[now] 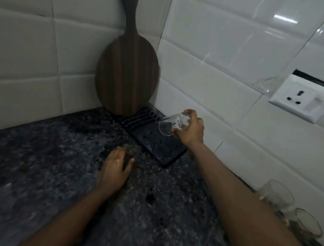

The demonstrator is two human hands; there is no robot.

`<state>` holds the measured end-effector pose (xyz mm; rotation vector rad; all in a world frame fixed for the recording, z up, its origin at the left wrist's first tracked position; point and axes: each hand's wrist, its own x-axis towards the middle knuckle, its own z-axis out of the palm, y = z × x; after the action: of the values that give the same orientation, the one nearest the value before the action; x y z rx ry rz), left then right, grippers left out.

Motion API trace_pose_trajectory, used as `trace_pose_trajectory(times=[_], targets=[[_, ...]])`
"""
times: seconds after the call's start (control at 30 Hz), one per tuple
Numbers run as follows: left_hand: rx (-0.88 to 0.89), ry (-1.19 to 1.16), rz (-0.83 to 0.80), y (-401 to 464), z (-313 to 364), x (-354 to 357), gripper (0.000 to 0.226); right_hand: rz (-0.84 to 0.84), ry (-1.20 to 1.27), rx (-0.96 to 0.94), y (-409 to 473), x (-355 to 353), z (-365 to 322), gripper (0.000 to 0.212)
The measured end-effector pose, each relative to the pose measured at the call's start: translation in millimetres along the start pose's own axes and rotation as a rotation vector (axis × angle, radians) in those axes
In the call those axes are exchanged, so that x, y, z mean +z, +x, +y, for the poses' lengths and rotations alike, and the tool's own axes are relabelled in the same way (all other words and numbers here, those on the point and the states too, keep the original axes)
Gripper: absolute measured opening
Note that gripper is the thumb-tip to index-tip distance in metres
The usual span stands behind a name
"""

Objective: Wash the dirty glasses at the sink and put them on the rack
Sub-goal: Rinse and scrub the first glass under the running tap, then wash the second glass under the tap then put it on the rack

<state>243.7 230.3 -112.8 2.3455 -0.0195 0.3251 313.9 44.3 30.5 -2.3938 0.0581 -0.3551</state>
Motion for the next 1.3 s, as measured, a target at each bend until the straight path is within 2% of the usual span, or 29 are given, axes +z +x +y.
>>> trace_pose_trajectory(times=[0.13, 0.33, 0.53, 0.7, 0.83, 0.97, 1.13, 1.27, 1.3], targets=[[-0.037, 0.002, 0.044, 0, -7, 8, 0.05, -0.061, -0.092, -0.005, 31, 16, -3, 0.065], [-0.034, 0.014, 0.064, -2, -16, 18, 0.038, -0.158, -0.217, 0.046, 72, 46, 9, 0.075], [0.004, 0.105, 0.031, 3, -18, 20, 0.045, -0.213, -0.22, 0.002, 95, 58, 22, 0.079], [0.012, 0.116, 0.074, 3, -18, 22, 0.045, -0.201, -0.172, -0.033, 95, 62, 31, 0.072], [0.022, 0.074, 0.103, 4, -20, 23, 0.045, -0.133, -0.16, -0.063, 81, 52, 31, 0.054], [0.002, 0.01, 0.123, 1, -17, 21, 0.035, -0.051, 0.006, -0.025, 49, 30, 34, 0.04], [0.0, -0.104, 0.166, -10, -3, 9, 0.032, 0.031, 0.29, 0.007, -20, -27, 39, 0.023], [0.015, -0.24, 0.187, -38, 35, 13, 0.02, 0.098, 0.45, 0.027, -83, -88, 58, 0.007], [0.038, -0.291, 0.167, -44, 50, 17, 0.018, 0.126, 0.506, 0.049, -98, -102, 65, 0.011]])
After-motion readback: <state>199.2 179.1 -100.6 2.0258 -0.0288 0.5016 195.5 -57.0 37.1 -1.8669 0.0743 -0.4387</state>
